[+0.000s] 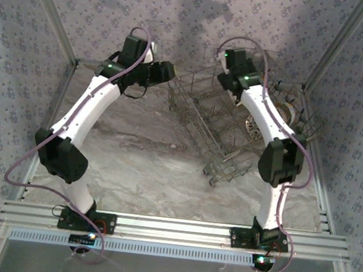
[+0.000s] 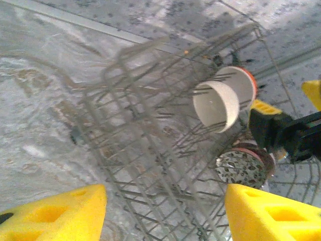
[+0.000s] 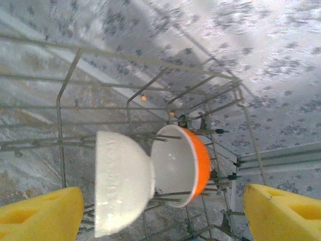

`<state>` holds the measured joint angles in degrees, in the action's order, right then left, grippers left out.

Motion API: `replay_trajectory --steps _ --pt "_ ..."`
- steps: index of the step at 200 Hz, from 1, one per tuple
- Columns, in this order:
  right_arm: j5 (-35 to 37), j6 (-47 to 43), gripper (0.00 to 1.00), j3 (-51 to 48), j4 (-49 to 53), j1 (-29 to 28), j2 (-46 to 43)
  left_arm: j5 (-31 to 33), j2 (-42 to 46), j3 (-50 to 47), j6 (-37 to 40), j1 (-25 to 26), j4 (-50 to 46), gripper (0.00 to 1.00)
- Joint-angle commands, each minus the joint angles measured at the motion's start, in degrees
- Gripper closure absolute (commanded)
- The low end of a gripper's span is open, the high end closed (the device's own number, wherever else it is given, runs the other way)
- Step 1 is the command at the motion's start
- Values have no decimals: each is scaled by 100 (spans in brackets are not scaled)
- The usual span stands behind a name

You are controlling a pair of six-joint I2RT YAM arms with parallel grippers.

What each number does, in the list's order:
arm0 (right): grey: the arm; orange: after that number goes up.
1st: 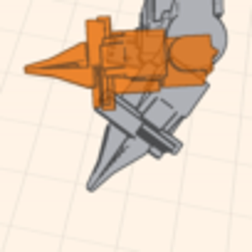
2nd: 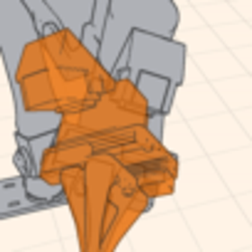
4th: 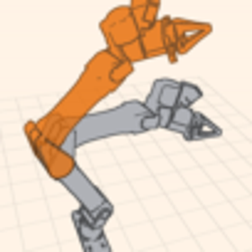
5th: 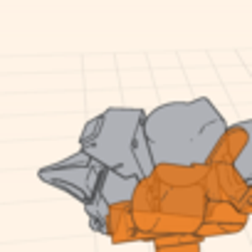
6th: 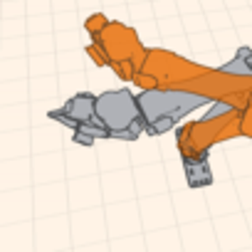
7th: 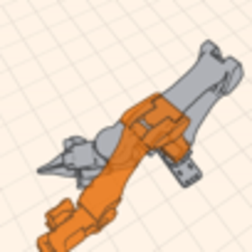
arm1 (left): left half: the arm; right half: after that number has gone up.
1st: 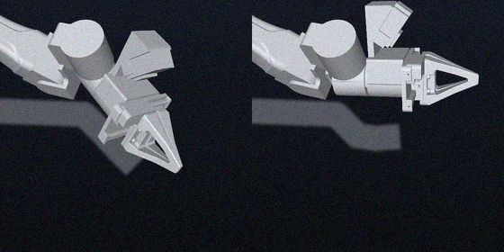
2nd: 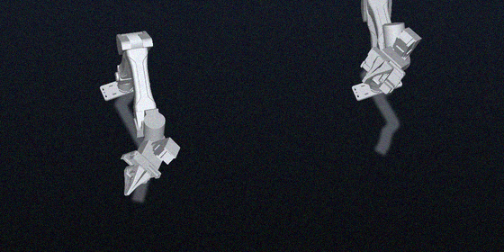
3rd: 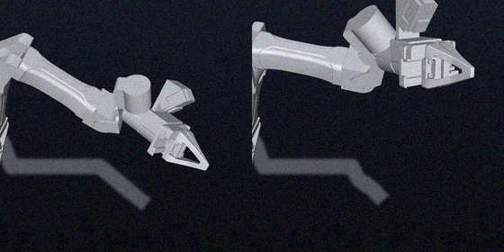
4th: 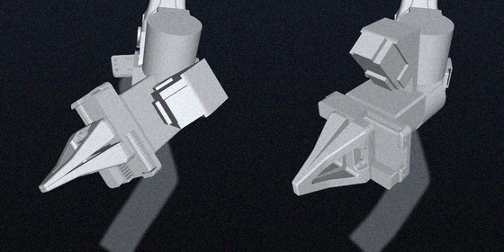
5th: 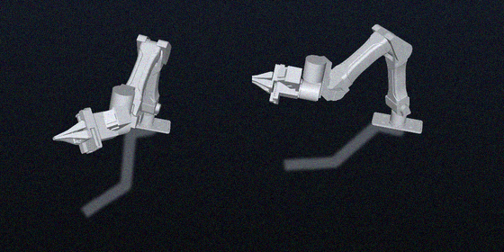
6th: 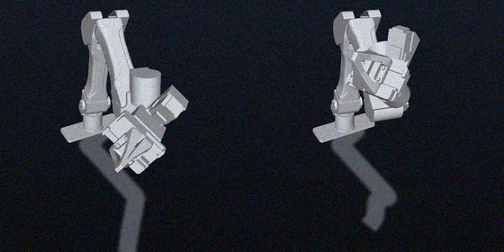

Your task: Load the bowls into the dish rack

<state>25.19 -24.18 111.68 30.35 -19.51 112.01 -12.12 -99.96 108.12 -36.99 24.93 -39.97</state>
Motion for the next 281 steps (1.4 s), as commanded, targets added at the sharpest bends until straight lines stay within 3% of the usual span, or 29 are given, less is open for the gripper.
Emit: replay_trajectory --steps 1,28,60,101,159,237,268,281 --pt "-726 865 16 -7 630 525 -556 144 -354 467 193 269 -618 36" --pt "-1369 1430 18 -732 589 1047 -1164 179 -825 1158 254 648 -1120 36" --pt "-1447 1460 19 -1418 506 1265 -1545 530 -1450 1971 341 962 -1872 37" --pt "-1552 1469 19 -1803 521 1460 -1803 1069 -1973 2716 395 1080 -2553 45" --pt "-1671 1497 19 -1974 533 1680 -1937 1221 -2373 3114 387 1072 -2796 51" --pt "-1691 1567 19 -2065 524 1728 -1901 1133 -2510 3319 411 898 -2691 89" --pt "-1614 1659 19 -1957 587 1783 -1885 1133 -2451 3334 489 745 -2701 100" --pt "-1626 1730 19 -1860 651 1845 -1882 1131 -2425 3379 546 664 -2707 100"
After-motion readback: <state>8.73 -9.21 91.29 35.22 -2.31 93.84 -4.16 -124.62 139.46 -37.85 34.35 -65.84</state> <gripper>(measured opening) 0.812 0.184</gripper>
